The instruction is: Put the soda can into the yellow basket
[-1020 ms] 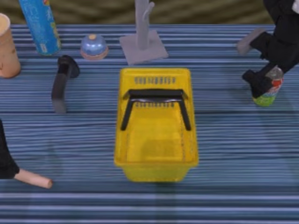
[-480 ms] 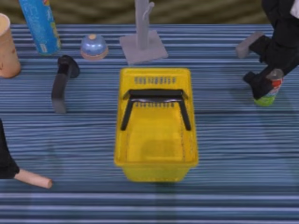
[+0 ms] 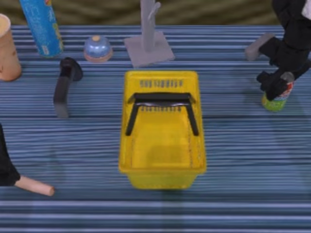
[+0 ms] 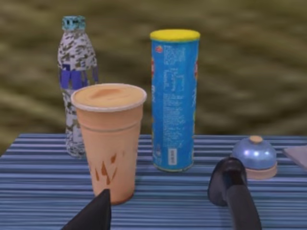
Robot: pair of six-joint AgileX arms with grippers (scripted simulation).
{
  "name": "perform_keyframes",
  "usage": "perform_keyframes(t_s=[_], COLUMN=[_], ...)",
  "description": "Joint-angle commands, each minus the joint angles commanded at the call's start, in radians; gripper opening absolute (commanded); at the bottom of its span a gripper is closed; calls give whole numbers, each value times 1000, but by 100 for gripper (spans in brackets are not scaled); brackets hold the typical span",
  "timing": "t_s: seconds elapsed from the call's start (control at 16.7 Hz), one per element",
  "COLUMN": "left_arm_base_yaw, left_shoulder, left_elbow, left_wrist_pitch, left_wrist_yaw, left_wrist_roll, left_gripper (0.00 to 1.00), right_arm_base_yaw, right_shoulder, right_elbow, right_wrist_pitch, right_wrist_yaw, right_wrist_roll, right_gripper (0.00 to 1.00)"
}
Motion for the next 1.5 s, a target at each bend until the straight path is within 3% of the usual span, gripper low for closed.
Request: perform_keyframes(t_s=[0.12, 0.66, 0.84, 0.96, 1.14, 1.5], left_arm_base_yaw=[0, 0, 0, 0, 0, 0], left_shoulder=[0, 0, 0, 0, 0, 0], left_elbow=[0, 0, 0, 0, 0, 0], left_wrist_pitch=[0, 0, 0, 0, 0, 0], left_wrist_yaw=[0, 0, 0, 0, 0, 0], left_wrist_roll=[0, 0, 0, 0, 0, 0], left_gripper=[100, 100, 100, 100, 100, 100], right_arm_base_yaw=[0, -3, 8, 20, 43, 102], right_shoulder=[0, -1, -11, -24, -52, -130], right_elbow=[0, 0, -24, -60, -141, -378], right_wrist_pitch=[0, 0, 62, 156, 377, 1005], right_wrist_yaw=[0, 0, -39, -96, -218, -544], right_wrist_roll=[0, 1, 18, 48, 117, 319], right_gripper=[0, 0, 0, 0, 0, 0])
